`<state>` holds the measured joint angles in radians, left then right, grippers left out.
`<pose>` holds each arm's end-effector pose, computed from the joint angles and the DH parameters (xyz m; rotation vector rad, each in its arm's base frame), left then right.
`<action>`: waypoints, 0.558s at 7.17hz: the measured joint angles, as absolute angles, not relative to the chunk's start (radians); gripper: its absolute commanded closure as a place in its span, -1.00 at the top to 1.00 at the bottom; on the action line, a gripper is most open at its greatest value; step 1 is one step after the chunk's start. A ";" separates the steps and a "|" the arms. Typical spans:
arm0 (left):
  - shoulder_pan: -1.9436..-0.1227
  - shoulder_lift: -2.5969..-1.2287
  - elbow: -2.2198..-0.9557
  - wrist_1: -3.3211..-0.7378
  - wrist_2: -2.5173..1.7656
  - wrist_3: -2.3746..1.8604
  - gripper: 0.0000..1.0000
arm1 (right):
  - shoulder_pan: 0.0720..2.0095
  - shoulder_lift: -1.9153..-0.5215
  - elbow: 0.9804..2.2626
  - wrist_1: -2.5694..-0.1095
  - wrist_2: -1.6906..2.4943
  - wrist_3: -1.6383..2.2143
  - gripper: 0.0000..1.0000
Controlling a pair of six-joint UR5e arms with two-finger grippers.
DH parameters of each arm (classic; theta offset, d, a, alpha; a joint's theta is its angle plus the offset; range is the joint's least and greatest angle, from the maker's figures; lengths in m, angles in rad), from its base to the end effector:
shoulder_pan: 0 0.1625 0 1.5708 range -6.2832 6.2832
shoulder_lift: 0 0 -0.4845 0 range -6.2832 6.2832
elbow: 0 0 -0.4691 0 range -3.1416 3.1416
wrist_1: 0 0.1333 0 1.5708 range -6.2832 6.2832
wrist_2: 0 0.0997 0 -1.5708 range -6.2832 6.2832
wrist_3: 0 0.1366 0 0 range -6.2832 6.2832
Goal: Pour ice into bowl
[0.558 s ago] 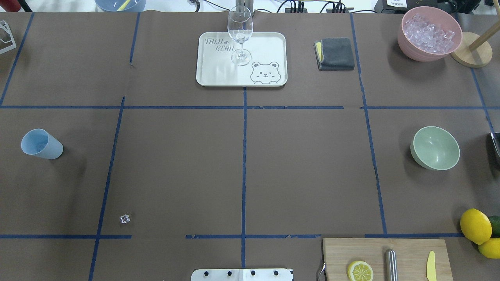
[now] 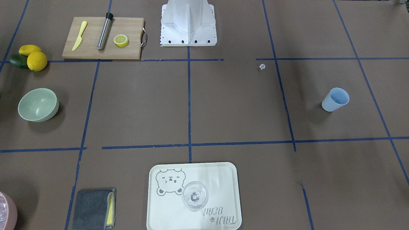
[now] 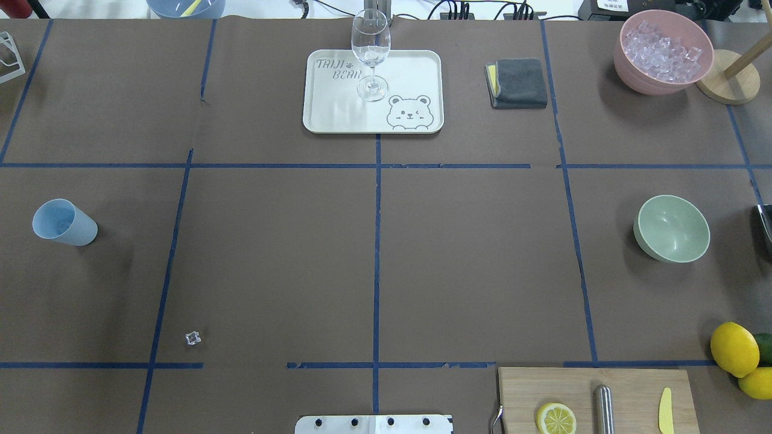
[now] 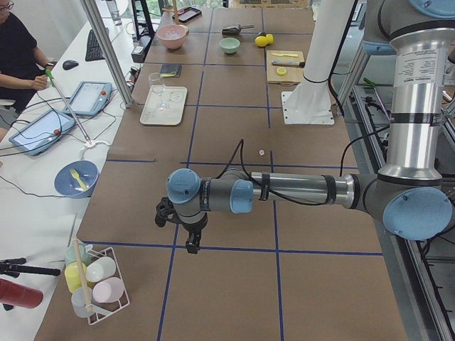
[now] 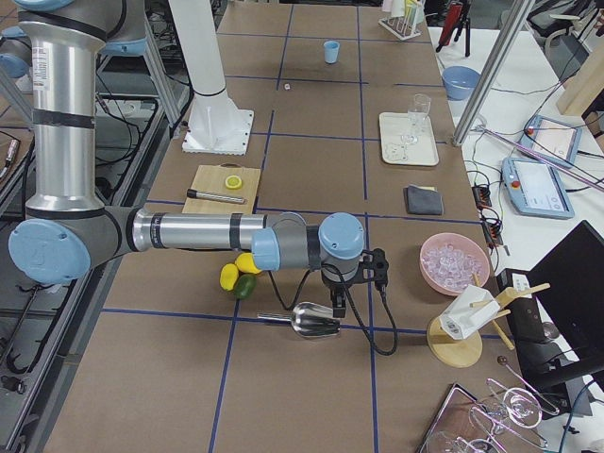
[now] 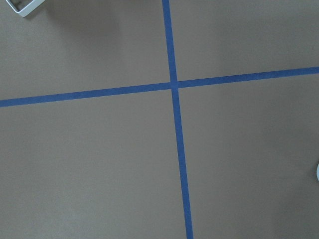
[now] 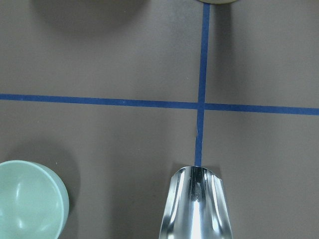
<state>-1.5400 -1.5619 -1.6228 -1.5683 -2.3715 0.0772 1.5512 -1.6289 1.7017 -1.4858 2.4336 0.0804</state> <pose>-0.0177 -0.5686 0.7177 0.0570 0.8000 0.1184 0.0187 -0.5526 0.6841 0.1046 -0.8671 -0.0112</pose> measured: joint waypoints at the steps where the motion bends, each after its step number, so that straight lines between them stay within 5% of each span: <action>1: -1.538 -1.572 -1.632 -1.572 -2.372 0.075 1.00 | 1.534 -1.610 1.720 -1.487 2.435 0.122 1.00; 4: -1.536 -1.593 -1.666 -1.616 -2.369 0.068 1.00 | 1.368 -1.574 1.715 -1.396 2.420 0.290 1.00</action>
